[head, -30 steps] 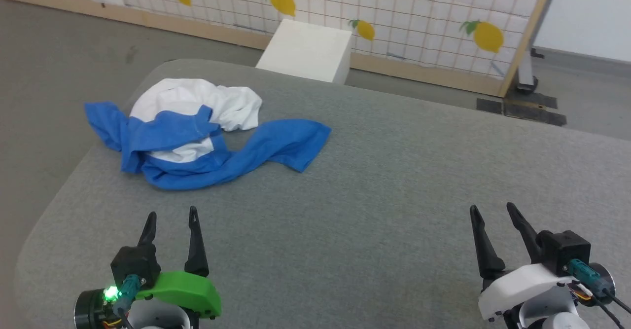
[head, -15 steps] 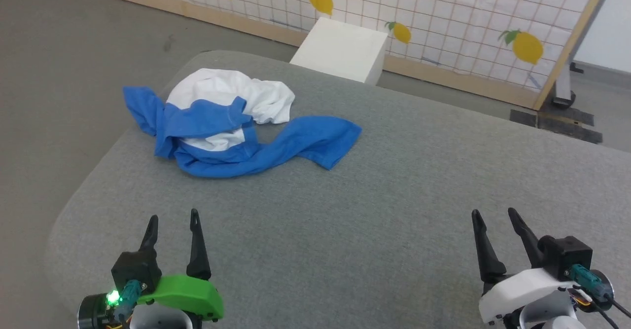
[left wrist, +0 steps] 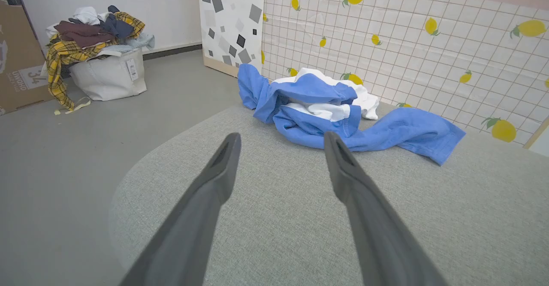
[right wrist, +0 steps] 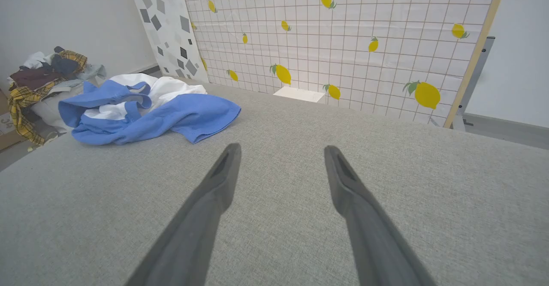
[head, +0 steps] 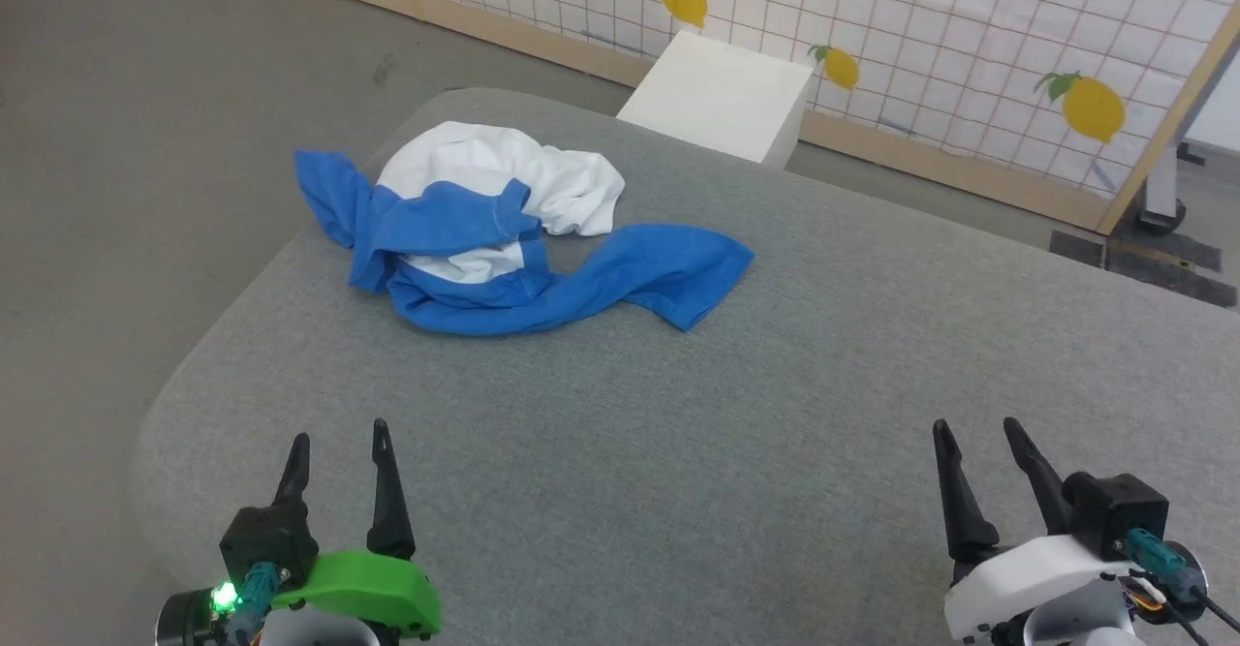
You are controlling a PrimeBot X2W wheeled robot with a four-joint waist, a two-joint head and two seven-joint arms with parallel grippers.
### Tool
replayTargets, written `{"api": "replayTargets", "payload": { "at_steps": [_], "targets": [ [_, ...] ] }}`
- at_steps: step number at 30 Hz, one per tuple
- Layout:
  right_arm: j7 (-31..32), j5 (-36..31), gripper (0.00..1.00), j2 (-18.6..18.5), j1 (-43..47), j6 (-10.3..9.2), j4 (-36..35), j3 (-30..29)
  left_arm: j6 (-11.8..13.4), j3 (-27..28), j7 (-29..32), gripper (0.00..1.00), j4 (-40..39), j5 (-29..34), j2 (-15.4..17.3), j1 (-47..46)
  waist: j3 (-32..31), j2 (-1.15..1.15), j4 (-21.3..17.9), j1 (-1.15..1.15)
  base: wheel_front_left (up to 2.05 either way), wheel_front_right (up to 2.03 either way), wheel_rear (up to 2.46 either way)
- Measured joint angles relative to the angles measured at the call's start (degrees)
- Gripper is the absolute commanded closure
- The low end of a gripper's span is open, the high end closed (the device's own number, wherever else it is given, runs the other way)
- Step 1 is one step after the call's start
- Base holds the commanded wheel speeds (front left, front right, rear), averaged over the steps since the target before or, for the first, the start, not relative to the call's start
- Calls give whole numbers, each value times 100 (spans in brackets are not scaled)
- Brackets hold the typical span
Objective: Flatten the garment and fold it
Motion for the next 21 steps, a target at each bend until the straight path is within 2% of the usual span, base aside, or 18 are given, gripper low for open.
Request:
{"api": "replayTargets", "payload": {
  "at_steps": [21],
  "targets": [
    [-250,41,0,4,-12,0,331,-31,181,-107,-250,0,152,-157,0,50,45,0,453,0,0,0,0]
  ]
}}
